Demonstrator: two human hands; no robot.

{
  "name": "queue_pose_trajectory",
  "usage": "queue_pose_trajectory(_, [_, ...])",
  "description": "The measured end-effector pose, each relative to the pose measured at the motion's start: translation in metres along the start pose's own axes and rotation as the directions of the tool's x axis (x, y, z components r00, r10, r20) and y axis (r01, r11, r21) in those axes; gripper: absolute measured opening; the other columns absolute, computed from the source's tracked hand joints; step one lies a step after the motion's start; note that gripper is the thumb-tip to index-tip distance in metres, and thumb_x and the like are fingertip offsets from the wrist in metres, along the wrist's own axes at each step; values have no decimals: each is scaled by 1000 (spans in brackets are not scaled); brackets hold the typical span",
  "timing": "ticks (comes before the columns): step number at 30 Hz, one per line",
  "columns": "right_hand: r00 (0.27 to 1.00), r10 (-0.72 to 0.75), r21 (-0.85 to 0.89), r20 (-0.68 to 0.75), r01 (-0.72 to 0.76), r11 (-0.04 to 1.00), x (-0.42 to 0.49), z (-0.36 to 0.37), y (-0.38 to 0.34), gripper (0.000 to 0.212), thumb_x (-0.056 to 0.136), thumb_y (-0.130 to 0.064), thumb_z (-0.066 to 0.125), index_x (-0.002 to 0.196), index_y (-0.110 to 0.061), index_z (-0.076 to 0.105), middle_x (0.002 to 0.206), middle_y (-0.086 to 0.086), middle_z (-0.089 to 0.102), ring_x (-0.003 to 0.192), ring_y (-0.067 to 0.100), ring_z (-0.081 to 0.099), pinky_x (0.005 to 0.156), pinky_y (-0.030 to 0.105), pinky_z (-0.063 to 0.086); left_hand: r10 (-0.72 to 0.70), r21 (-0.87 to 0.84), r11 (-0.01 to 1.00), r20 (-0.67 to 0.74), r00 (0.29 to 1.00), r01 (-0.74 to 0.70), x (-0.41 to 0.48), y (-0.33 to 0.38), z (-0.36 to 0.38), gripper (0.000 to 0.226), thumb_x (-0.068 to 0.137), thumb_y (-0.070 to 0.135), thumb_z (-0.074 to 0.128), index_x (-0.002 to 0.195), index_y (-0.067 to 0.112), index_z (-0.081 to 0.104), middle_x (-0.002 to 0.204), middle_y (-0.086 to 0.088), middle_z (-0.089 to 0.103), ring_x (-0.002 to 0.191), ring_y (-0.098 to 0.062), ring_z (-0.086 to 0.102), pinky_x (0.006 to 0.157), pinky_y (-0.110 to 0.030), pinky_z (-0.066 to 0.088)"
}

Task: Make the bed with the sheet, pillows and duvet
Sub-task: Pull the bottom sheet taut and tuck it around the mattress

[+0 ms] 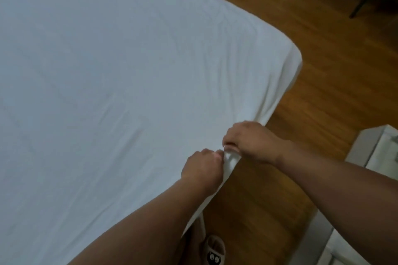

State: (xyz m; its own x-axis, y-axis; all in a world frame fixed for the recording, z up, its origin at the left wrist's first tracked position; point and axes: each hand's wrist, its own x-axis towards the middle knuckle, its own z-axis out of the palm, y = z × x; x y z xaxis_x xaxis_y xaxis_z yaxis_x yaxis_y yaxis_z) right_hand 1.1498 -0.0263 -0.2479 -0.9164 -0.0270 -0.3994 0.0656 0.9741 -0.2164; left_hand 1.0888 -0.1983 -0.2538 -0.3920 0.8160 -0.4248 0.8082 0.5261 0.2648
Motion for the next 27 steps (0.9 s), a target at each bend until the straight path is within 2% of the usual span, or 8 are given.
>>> queue_pose_trajectory(5, [996, -91, 142, 8, 89, 986, -16, 8, 17, 29, 101, -43, 44, 104, -29, 69, 102, -10, 69, 94, 13, 59, 88, 36, 48, 90, -17, 996, 206, 974, -88, 11, 0, -6, 21, 102, 29, 41, 103, 20, 59, 101, -7, 65, 86, -26, 60, 71, -32, 42])
queue_pose_trajectory(8, [981, 142, 341, -134, -89, 936, -14, 0, 58, 23, 97, -39, 55, 107, -26, 70, 105, -6, 69, 98, 15, 61, 91, 39, 50, 128, -85, 990, 264, 956, -109, 49, 4, -28, 32, 99, 47, 40, 105, 23, 60, 105, -8, 64, 92, -29, 63, 76, -35, 48])
queue_pose_trajectory(10, [839, 470, 468, -274, -311, 827, -7, -9, 104, 25, 95, -29, 61, 116, -18, 69, 116, 3, 65, 109, 23, 60, 100, 38, 47, 135, -136, 984, 115, 984, -119, 88, 3, -51, 36, 98, 53, 38, 112, 26, 56, 110, -4, 61, 100, -28, 62, 83, -35, 50])
queue_pose_trajectory(12, [641, 726, 571, -249, -508, 645, 6, -20, 150, 36, 95, -28, 60, 129, -15, 60, 130, 11, 56, 119, 28, 54, 105, 36, 42, 127, -141, 982, -17, 992, -128, 134, 0, -71, 33, 98, 47, 41, 124, 27, 50, 119, -1, 53, 111, -26, 57, 91, -35, 50])
queue_pose_trajectory(17, [148, 979, 836, 139, -547, -36, 38, -14, 241, 60, 103, -42, 39, 154, -12, 27, 156, 19, 32, 143, 36, 31, 114, 42, 30, 222, 17, 975, -108, 969, -222, 245, 15, -105, 44, 100, 37, 43, 142, 28, 37, 138, 0, 37, 123, -24, 40, 99, -40, 45])
queue_pose_trajectory(20, [151, 937, 916, 315, -308, -259, 54, 2, 277, 51, 100, -50, 36, 139, -22, 52, 144, 11, 53, 128, 34, 51, 109, 49, 42, 321, 99, 946, -125, 939, -310, 294, 43, -115, 51, 101, 42, 37, 150, 31, 26, 156, -4, 25, 137, -28, 31, 106, -42, 36])
queue_pose_trajectory(23, [182, 920, 937, 348, -91, -336, 65, 18, 297, 32, 93, -49, 55, 100, -24, 74, 96, -3, 76, 94, 23, 69, 84, 40, 58, 385, 172, 912, -50, 922, -371, 337, 66, -120, 59, 101, 57, 20, 155, 38, 6, 167, -2, 2, 153, -29, 1, 120, -53, 13])
queue_pose_trajectory(27, [166, 965, 979, 202, -67, -194, 65, 42, 311, 25, 93, -39, 62, 74, -23, 63, 66, -7, 67, 62, 8, 60, 54, 22, 47, 317, 310, 894, 69, 946, -322, 379, 89, -111, 67, 94, 69, -1, 154, 42, -12, 166, 1, -16, 152, -27, -17, 117, -64, -5])
